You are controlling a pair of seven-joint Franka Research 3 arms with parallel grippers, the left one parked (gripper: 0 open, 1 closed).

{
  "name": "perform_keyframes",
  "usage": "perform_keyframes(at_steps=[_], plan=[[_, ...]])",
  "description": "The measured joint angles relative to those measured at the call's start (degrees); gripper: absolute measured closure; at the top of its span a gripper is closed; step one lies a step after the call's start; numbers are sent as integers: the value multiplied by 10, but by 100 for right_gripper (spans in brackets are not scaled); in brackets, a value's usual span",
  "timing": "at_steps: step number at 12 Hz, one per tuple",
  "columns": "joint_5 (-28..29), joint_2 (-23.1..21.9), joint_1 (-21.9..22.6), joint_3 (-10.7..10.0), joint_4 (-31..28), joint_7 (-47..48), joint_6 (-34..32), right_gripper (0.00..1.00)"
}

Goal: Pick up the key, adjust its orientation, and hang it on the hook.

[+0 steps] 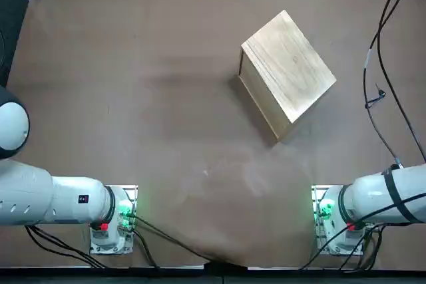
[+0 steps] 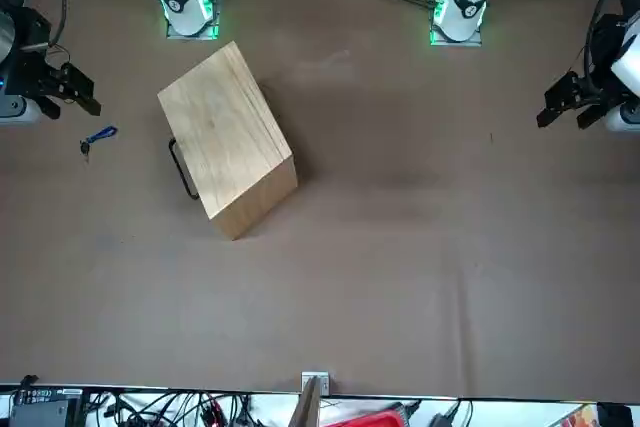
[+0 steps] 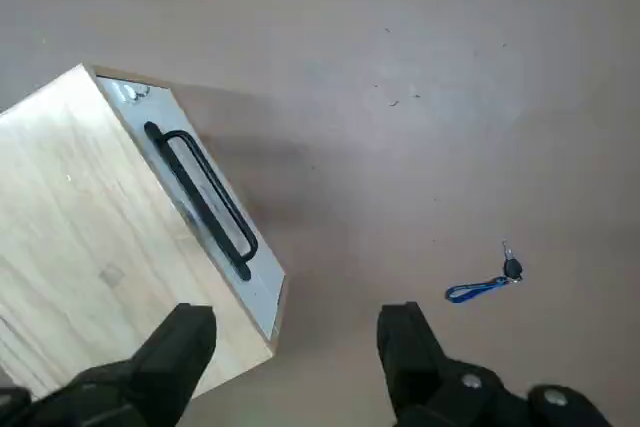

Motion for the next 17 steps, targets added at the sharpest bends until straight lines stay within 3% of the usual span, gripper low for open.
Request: perform_keyframes(at_steps=[10,17], plan=[[0,1,-4,0,-1,24,0,0],[-2,12,-23,-5,-15,259,0,0]])
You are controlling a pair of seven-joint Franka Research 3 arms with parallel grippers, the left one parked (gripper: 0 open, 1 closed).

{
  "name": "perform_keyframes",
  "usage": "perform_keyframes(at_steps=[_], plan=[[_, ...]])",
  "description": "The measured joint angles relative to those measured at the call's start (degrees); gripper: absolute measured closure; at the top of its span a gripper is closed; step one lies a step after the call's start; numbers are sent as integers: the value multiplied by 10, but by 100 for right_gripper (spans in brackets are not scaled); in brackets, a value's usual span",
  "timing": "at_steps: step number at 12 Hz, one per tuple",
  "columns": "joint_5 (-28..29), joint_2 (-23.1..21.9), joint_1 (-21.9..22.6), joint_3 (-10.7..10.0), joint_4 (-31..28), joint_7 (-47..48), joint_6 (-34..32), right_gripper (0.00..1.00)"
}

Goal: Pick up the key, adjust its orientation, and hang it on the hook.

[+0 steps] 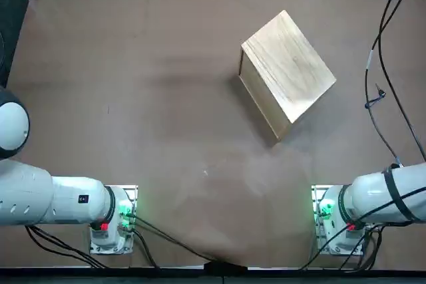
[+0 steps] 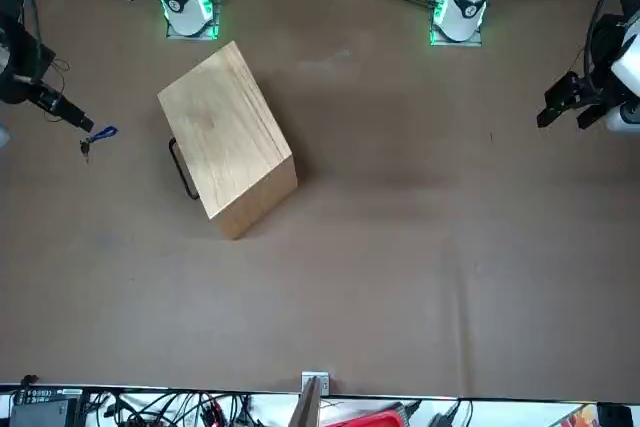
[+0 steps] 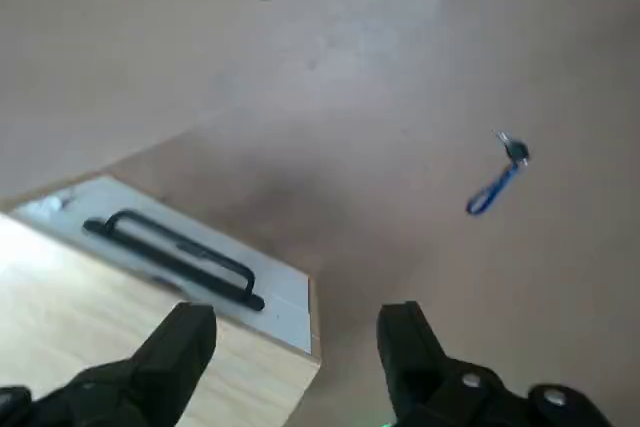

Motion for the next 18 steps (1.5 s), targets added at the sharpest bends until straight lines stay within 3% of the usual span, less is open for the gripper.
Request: perform_keyframes(at_steps=[9,11,18], plan=[[-7,0,-95,-4,-33,289,4,0],[-8,-4,-118,-5,-47,316,14,0],[-8,-88,-184,-5,-209,355,126,0]])
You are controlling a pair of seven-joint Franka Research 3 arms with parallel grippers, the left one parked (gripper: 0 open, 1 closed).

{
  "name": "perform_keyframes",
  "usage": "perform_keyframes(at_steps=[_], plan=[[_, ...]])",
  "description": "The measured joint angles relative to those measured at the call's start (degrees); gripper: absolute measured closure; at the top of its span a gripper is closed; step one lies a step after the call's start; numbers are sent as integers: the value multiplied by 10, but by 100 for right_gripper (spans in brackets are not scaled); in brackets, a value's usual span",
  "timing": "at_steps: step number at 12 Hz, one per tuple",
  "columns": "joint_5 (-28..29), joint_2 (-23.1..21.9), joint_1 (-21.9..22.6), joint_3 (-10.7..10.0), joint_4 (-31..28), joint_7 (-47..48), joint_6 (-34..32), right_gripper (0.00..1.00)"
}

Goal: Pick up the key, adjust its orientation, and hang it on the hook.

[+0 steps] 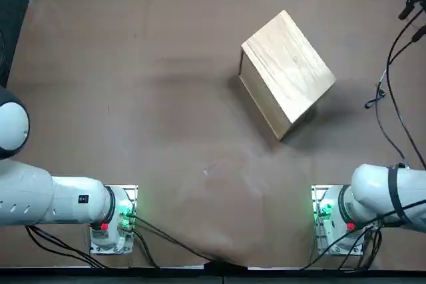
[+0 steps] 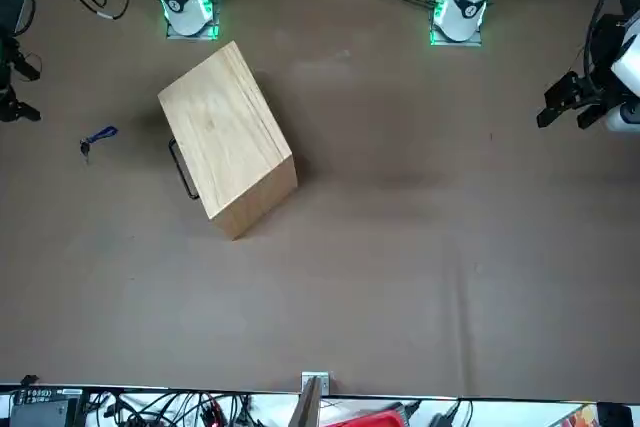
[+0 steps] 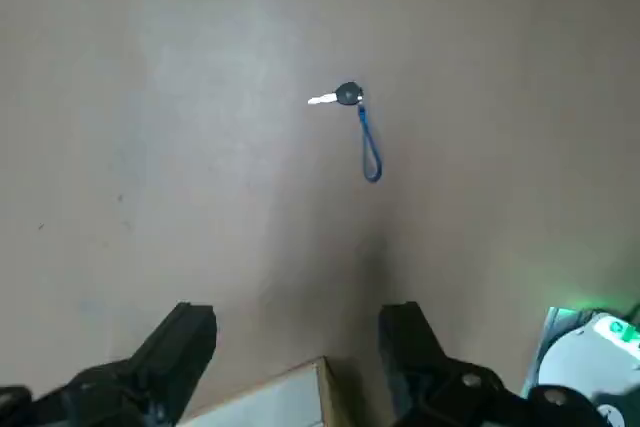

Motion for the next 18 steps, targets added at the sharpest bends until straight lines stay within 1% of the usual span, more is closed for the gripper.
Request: perform_keyframes(at_steps=[2,4,9,11,12,13,16,18], plan=[[0,-23,-11,0,-46,0,28,0],[-2,-36,-24,0,-90,-4,62,0],[-3,-31,-66,0,-196,-72,188,0],[-3,-20,-84,0,-237,-100,252,0],[-3,-3,-97,0,-276,-115,319,0],[-3,9,-104,0,-293,-122,351,0],[-3,50,-120,0,-327,-136,433,0],[-3,81,-125,0,-334,-137,470,0]])
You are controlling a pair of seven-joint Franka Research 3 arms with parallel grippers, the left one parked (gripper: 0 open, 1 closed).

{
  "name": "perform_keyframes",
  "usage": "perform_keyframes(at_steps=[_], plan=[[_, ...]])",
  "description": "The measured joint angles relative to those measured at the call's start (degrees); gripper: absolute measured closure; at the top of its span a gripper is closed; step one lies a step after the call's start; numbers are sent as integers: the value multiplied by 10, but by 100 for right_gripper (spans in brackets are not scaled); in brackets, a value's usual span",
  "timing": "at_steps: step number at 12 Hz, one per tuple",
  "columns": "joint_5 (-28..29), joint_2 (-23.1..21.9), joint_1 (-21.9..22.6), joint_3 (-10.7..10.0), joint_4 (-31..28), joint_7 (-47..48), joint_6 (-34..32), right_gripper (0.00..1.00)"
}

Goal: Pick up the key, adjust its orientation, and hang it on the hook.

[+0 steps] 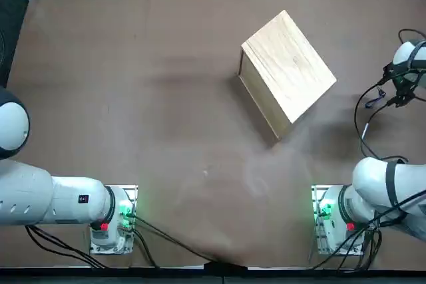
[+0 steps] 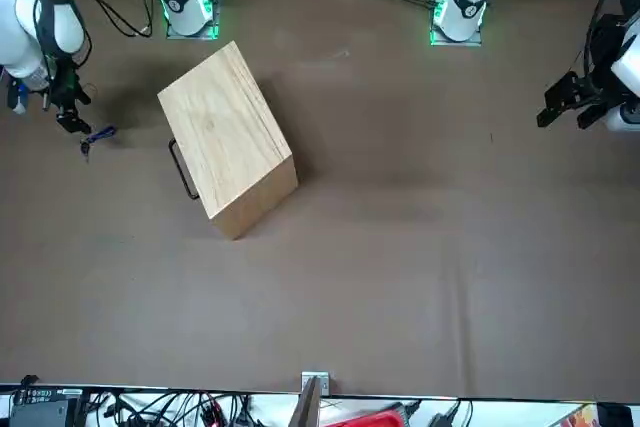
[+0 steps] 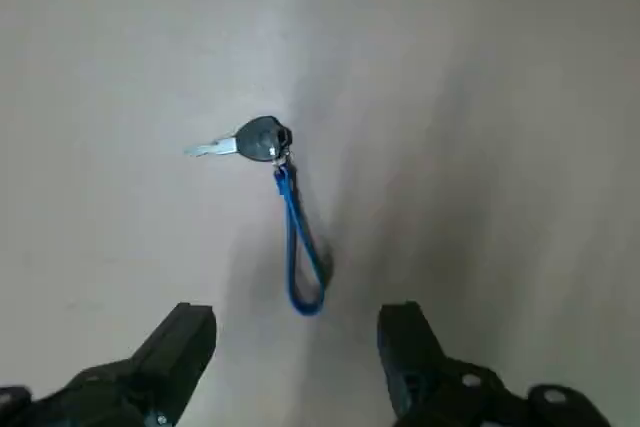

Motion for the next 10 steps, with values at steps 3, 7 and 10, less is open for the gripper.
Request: perform_keyframes(at_steps=[3,7,10], plan=[[0,48,-1,1,-1,0,47,0],[0,93,0,7,-1,-1,80,0],[0,108,0,9,-1,-1,85,0]])
